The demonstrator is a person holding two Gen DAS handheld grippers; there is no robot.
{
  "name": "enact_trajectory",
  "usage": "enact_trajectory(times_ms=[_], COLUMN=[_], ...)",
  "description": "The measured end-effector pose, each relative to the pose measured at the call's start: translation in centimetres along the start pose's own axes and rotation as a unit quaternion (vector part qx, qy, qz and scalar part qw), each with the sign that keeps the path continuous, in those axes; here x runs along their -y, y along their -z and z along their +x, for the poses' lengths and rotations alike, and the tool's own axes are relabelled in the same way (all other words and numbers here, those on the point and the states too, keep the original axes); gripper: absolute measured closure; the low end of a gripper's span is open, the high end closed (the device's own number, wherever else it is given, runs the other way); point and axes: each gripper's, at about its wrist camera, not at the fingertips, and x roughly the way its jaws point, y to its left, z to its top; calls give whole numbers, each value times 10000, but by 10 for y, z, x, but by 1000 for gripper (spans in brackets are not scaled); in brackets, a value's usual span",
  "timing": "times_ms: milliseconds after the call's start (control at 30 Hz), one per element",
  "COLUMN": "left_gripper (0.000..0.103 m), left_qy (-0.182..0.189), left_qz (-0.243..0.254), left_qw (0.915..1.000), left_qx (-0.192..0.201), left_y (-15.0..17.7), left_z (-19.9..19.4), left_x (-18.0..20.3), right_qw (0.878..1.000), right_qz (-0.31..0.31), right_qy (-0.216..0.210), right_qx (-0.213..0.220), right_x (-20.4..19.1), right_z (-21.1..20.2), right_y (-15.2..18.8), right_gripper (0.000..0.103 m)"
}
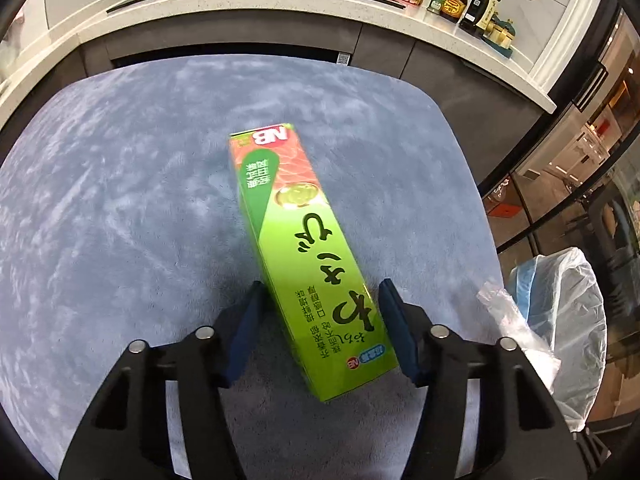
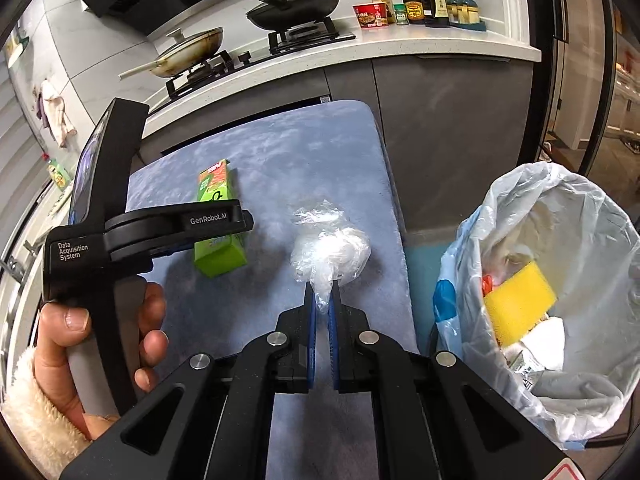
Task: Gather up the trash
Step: 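Carry the plastic wrap and green box over the bin and open both tools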
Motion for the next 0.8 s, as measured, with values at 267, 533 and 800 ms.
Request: enact_trajectory(times_ms=[267,533,800], left_gripper=[56,57,57], left_qy=[1,294,745], left_qz=[78,349,926], left_qw=[9999,9988,9922], left_qx=[66,195,377], left_y=[13,33,59], left_z=[-25,-73,-118], left_x=[2,25,77], right_qw=[9999,9986,9933], right_qz=[55,230,618], right_qy=[-1,155,559], right_qx=[156,458,806], right_x=[1,12,47], right_z=[-22,-65,-113], right_y=[3,10,20], right_gripper=[97,97,97])
